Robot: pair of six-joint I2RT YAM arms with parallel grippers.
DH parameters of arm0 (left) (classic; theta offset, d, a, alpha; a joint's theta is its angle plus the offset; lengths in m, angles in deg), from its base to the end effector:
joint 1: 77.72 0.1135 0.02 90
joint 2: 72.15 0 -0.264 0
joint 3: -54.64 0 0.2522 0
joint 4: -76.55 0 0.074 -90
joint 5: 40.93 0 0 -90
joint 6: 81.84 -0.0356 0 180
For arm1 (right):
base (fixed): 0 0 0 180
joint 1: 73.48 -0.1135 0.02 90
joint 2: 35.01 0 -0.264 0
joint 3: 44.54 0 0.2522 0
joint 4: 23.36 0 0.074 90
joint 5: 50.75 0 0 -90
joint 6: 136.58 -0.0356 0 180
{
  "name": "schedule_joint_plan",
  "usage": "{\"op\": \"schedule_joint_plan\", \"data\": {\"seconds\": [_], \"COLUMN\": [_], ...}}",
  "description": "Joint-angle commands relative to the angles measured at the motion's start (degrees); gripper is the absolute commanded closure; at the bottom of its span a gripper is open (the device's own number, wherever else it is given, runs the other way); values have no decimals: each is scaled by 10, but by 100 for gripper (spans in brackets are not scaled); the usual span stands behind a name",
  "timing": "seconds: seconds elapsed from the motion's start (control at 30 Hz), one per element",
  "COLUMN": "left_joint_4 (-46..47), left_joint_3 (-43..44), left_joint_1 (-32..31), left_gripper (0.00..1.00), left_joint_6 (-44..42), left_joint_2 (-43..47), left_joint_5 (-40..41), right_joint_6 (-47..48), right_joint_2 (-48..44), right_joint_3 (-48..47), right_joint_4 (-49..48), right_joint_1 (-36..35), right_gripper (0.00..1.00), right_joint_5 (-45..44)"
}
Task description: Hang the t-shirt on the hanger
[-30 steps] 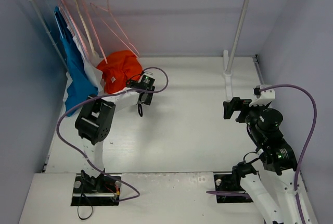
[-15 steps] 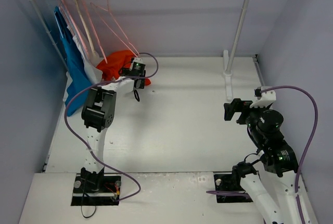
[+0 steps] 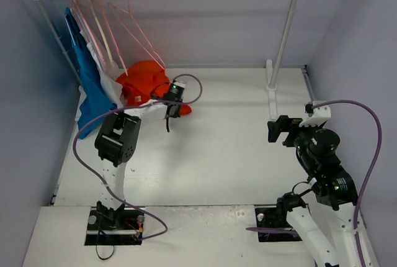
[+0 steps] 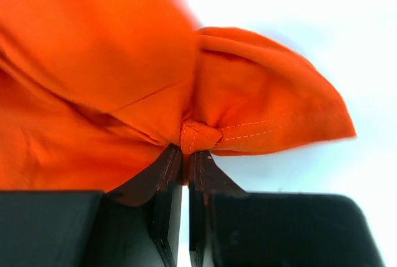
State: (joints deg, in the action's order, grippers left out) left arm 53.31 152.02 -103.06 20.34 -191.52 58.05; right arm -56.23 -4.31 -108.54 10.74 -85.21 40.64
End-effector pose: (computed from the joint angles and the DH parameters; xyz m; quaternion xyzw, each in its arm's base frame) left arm 0.4183 -0.1919 0.1716 0.0760 0.9192 -0.0536 0.3828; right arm 0.1108 0.0239 0.3852 -0.0214 0.7117 0.1387 0.6883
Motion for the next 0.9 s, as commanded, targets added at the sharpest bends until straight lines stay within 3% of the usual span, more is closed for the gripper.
{"op": "schedule_joint_plan", "data": {"seconds": [0.0,0.17,0.2,0.23,0.27,0.3,0.33,0.43,0.6,0.73,0.87], "left_joint_4": [-58,-104,-110,-118,-131,-137,-142,-166,-201,-167,-114], "left_joint_3": [-53,-115,-125,-130,-136,-148,-155,-174,-204,-288,-354], "left_joint_1": [-116,-311,-333,-350,-362,-362,-361,-360,-340,-271,-207], "left_gripper": [100,100,93,71,66,63,54,47,46,46,46], "left_joint_6": [11,58,66,79,116,138,158,237,346,433,429], "left_joint_2": [92,187,197,216,224,234,254,292,348,395,423], "left_joint_5": [-86,-76,-67,-50,-40,-39,-27,24,64,13,-11], "right_joint_6": [2,18,28,32,37,42,44,43,33,27,32], "right_joint_2": [15,19,20,23,24,27,33,47,85,133,173], "right_joint_3": [-30,-40,-41,-42,-42,-42,-43,-43,-45,-44,-47], "right_joint_4": [-52,-59,-60,-61,-62,-63,-64,-66,-65,-65,-65], "right_joint_1": [-2,-2,-2,-2,-2,-2,-1,-2,-3,-2,-4], "right_gripper": [0,0,0,0,0,0,0,0,2,12,20], "right_joint_5": [0,-5,-5,-5,-5,-6,-6,4,41,74,106]}}
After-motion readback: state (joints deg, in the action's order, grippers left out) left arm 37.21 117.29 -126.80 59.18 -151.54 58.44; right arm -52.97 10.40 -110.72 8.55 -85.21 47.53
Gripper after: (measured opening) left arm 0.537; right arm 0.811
